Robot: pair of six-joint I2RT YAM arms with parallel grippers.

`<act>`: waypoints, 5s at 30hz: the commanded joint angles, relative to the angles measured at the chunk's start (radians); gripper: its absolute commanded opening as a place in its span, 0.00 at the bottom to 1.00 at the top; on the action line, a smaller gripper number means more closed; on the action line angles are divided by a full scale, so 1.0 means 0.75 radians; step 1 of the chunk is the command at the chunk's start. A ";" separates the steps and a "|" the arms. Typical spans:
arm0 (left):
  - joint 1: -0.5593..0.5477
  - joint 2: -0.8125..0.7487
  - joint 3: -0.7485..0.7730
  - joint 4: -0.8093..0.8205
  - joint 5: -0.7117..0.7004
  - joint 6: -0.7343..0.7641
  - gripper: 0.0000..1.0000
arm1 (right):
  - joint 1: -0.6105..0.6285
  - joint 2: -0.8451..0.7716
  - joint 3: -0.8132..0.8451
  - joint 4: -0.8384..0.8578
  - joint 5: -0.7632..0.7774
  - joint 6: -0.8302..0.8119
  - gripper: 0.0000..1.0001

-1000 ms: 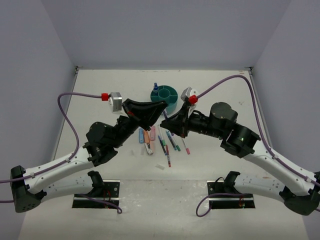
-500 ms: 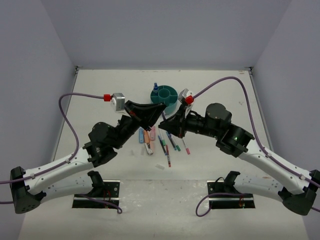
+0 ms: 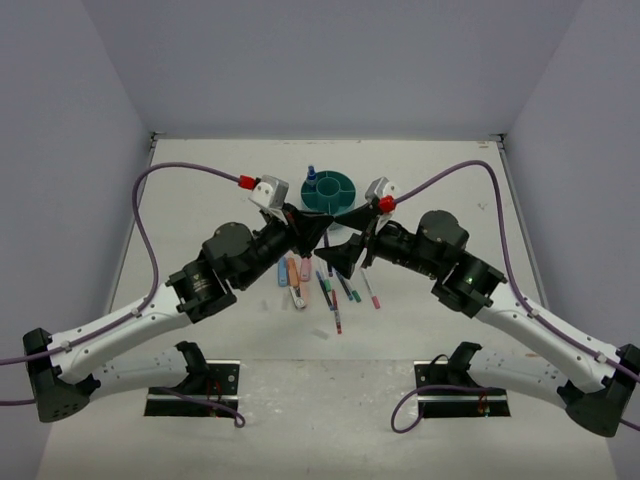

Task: Sort the stationery into containers
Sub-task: Place the pen in the storage box, then pick up the pen from the center of the board.

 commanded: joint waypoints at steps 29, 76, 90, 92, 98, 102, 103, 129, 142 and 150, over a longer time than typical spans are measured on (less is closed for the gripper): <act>0.557 1.390 1.078 0.367 0.043 0.253 0.00 | -0.076 -0.528 -0.424 -0.036 0.704 0.197 0.99; 0.570 0.122 0.096 -0.500 -0.103 -0.339 1.00 | -0.092 0.120 -0.093 -0.358 0.363 0.333 0.87; 0.569 -0.403 -0.193 -1.016 -0.173 -0.172 1.00 | 0.028 0.915 0.376 -0.757 0.548 0.468 0.27; 0.567 -0.430 -0.217 -0.967 -0.123 -0.151 1.00 | 0.039 0.979 0.406 -0.786 0.545 0.460 0.27; 0.569 -0.469 -0.232 -0.947 -0.109 -0.137 1.00 | 0.079 1.091 0.449 -0.798 0.501 0.436 0.26; 0.569 -0.484 -0.238 -0.942 -0.108 -0.138 1.00 | 0.088 1.149 0.472 -0.797 0.493 0.436 0.24; 0.569 -0.489 -0.238 -0.942 -0.108 -0.140 1.00 | 0.088 1.156 0.476 -0.797 0.489 0.436 0.24; 0.569 -0.522 -0.232 -0.961 -0.154 -0.150 1.00 | 0.120 1.287 0.464 -0.785 0.526 0.467 0.18; 0.569 -0.526 -0.225 -0.983 -0.204 -0.171 1.00 | 0.123 1.313 0.451 -0.777 0.563 0.490 0.10; 0.569 -0.498 -0.162 -1.057 -0.275 -0.289 1.00 | 0.125 1.060 0.479 -0.837 0.614 0.487 0.00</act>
